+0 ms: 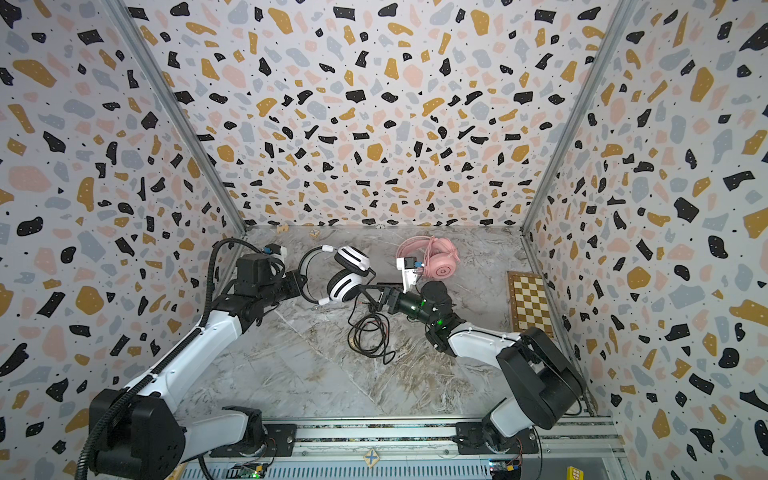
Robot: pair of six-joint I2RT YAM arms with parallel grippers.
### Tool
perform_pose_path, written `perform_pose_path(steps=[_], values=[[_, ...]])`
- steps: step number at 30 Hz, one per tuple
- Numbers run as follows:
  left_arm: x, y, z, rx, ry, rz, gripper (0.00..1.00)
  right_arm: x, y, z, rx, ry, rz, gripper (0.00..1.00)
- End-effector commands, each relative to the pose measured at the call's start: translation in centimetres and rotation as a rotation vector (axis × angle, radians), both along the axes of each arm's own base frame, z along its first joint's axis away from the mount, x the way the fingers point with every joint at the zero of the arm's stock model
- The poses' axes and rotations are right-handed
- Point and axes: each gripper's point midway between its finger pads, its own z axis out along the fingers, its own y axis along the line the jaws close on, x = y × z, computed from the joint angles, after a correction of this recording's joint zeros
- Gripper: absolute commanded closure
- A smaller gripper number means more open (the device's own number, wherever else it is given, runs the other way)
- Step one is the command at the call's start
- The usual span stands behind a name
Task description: Wrap the headphones
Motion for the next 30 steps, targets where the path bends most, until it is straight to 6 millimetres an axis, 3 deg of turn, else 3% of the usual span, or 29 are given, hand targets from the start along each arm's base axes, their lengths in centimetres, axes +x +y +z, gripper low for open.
perform_pose_path(steps=[1, 7, 12, 15, 21, 25, 30], values=[[0.9, -0.9, 4.0, -0.055, -0.125, -0.035, 1.0, 0.5, -1.5, 0.4, -0.068, -0.055, -0.008, 0.01], [0.7, -0.7, 4.1, -0.015, -0.123, -0.055, 1.0, 2.0, -1.3, 0.7, -0.235, -0.135, 0.124, 0.01], [0.3, -0.2, 3.1, 0.029, -0.089, -0.046, 1.0, 2.4, -1.4, 1.2, -0.362, -0.2, 0.096, 0.01], [0.2, 0.0, 3.3, 0.03, -0.092, -0.033, 1.0, 1.8, -1.4, 0.8, -0.353, -0.183, 0.111, 0.01], [0.5, -0.5, 4.3, -0.042, -0.125, -0.02, 1.0, -1.4, 0.3, 0.0, -0.29, -0.208, 0.179, 0.01], [0.2, -0.1, 3.4, 0.005, -0.103, -0.016, 1.0, 0.9, -0.4, 0.5, -0.44, -0.247, 0.068, 0.01], [-0.1, 0.5, 1.9, 0.076, -0.052, -0.008, 1.0, 3.5, -1.8, 3.0, -0.6, -0.345, -0.062, 0.01]])
